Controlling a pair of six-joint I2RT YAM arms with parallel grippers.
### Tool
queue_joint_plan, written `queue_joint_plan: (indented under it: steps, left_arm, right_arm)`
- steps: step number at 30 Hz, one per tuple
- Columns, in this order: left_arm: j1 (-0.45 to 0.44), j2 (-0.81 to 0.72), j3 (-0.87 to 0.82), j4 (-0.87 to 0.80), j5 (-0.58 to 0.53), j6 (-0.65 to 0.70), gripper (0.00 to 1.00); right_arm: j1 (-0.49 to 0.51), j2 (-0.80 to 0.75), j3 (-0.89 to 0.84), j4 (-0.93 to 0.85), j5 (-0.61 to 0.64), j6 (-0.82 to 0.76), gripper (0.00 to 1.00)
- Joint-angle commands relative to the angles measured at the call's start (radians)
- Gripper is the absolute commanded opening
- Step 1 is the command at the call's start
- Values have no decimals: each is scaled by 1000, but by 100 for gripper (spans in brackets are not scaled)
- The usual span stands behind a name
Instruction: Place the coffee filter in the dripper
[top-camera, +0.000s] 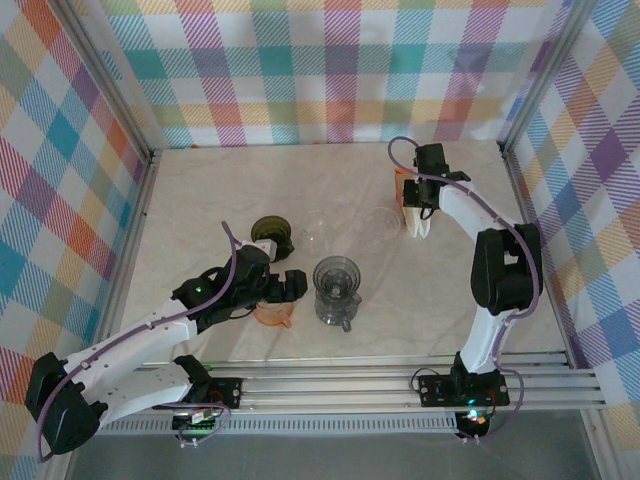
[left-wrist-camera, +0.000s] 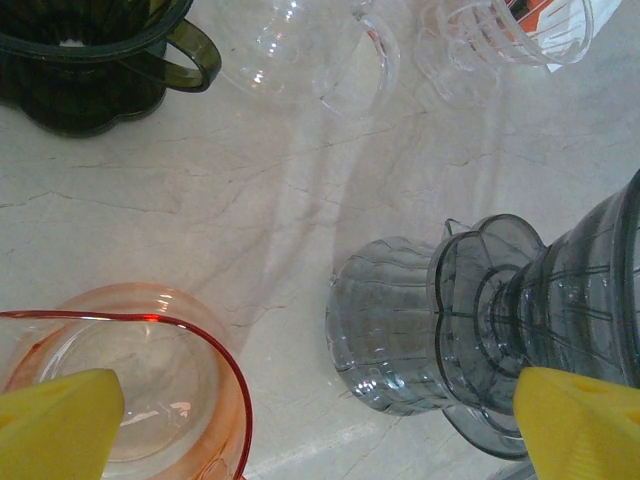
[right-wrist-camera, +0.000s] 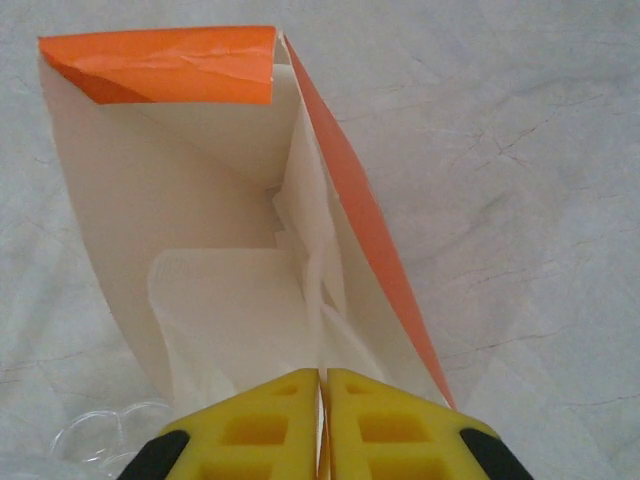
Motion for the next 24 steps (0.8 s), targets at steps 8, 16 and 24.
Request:
queue_joint_plan:
  steps: [8,16,24]
  left_arm:
    - [-6,14,-4,26,6,-4,100]
    - [-7,23,-4,35,11,-7,100]
    - [-6,22,1,33,16,-4,100]
  right_arm:
    - [4,-15,29,20,26,6,0]
    - [5,-55,38,27,12,7,0]
    - [5,-135,23,39,14,15,0]
